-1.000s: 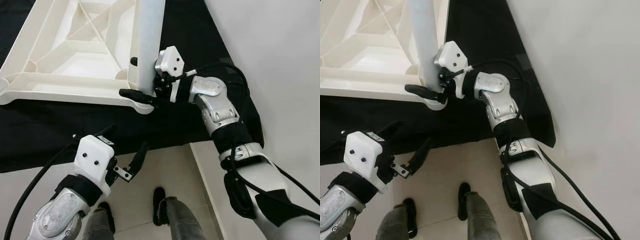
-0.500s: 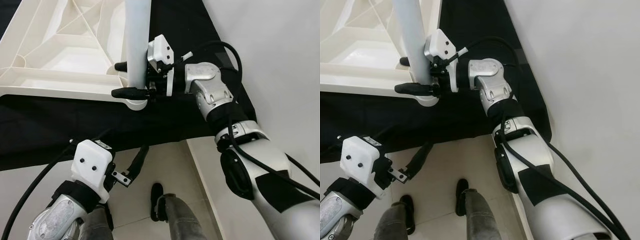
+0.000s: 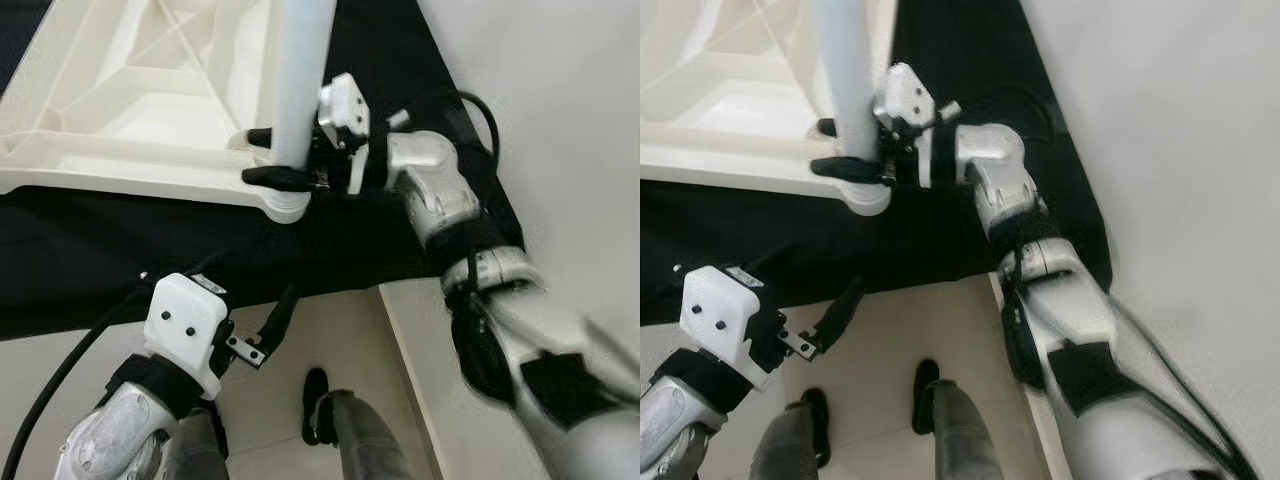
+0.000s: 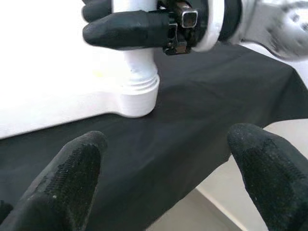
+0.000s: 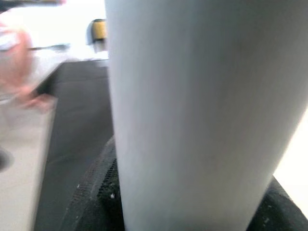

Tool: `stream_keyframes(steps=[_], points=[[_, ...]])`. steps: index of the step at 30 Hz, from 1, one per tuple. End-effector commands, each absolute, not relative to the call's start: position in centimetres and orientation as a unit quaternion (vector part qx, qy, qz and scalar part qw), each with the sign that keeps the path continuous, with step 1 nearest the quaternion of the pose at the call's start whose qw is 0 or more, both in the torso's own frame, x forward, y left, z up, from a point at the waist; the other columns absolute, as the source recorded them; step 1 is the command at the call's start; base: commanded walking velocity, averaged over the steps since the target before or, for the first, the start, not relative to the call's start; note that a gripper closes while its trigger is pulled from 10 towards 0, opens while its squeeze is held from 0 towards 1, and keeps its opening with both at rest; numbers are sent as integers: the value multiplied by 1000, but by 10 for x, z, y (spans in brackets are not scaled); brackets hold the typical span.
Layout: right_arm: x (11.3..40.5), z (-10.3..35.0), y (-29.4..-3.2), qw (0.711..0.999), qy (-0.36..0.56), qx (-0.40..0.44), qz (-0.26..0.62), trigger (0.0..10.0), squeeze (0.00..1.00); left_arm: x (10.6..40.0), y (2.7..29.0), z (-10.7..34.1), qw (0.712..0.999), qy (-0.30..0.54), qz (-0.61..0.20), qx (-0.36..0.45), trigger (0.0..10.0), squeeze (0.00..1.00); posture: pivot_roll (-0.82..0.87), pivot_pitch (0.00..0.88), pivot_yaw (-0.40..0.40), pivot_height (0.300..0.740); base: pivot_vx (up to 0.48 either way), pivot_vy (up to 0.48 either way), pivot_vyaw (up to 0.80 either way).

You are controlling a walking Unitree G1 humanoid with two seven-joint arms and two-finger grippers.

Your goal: Building children table

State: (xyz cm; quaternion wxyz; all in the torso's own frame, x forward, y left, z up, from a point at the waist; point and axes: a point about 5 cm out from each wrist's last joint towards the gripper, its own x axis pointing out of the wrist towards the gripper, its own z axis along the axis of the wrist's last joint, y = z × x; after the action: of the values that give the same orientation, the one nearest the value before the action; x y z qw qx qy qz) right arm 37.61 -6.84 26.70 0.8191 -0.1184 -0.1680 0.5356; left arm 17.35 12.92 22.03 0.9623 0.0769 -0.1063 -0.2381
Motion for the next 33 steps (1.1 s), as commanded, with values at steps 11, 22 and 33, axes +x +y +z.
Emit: stream_keyframes(steps=[11,22,33], points=[[334,179,-62,962,-36,-84,256,0,0,180,124,212,955,-94,-270,75,10000,0,175,321,-136,740,0,0,0],[348,208,-60,950,-66,-72,295,10000,1000,181,127,214,956,-96,-264,84,10000,0,184,318,-130,740,0,0,0],[364,275,-67,807,-154,-115,558,10000,0,181,127,214,956,-96,-264,83,10000,0,197,345,-140,740,0,0,0]])
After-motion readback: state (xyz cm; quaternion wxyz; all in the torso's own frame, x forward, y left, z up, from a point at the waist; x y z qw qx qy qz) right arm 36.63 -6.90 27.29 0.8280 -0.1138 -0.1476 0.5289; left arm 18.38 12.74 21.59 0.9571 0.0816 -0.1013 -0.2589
